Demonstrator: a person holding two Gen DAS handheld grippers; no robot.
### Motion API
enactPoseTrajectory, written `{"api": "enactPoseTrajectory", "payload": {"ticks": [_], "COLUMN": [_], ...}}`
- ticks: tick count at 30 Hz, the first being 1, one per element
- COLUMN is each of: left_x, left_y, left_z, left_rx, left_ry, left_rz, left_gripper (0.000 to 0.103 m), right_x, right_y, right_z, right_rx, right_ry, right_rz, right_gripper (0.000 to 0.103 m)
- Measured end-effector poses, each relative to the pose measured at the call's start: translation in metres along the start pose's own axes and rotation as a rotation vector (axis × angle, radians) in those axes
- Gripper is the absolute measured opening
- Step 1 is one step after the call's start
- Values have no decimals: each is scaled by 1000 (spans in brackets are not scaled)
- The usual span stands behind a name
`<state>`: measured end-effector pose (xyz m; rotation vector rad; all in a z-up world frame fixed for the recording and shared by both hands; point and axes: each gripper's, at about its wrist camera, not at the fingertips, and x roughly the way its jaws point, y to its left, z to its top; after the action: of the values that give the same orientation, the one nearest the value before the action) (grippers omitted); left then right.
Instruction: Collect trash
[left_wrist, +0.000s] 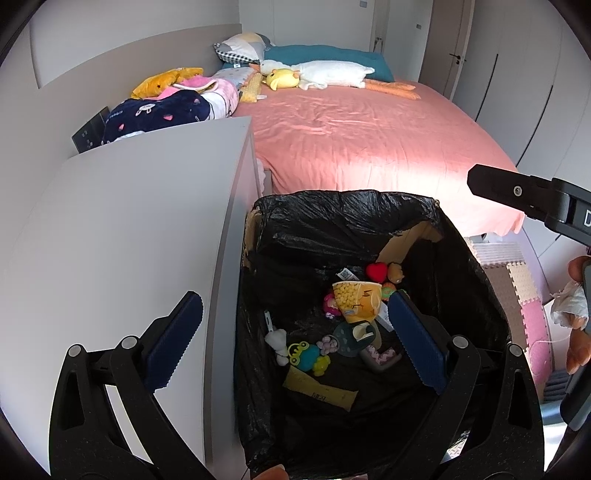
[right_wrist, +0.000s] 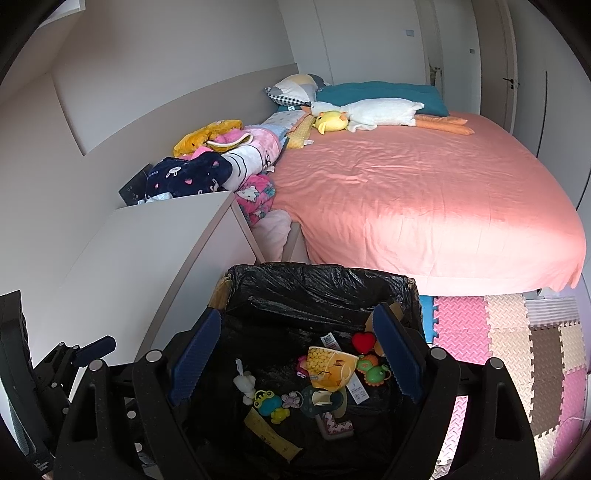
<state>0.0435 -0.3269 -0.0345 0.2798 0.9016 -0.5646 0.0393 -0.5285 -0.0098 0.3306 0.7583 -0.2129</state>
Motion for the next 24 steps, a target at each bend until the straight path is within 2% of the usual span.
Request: {"api": "enactPoseTrajectory", "payload": {"ticks": [24], "left_x": [-3], "left_y": [-2], "left_z": [1], "left_rx": [8], "left_ry": [-5], "left_rz": [-31], "left_gripper": [97], "right_x": [1], "right_y": [2], "right_z": [-1], "right_rx": [-2], "right_ry": [3], "right_rz": [3], "right_gripper": [85]}}
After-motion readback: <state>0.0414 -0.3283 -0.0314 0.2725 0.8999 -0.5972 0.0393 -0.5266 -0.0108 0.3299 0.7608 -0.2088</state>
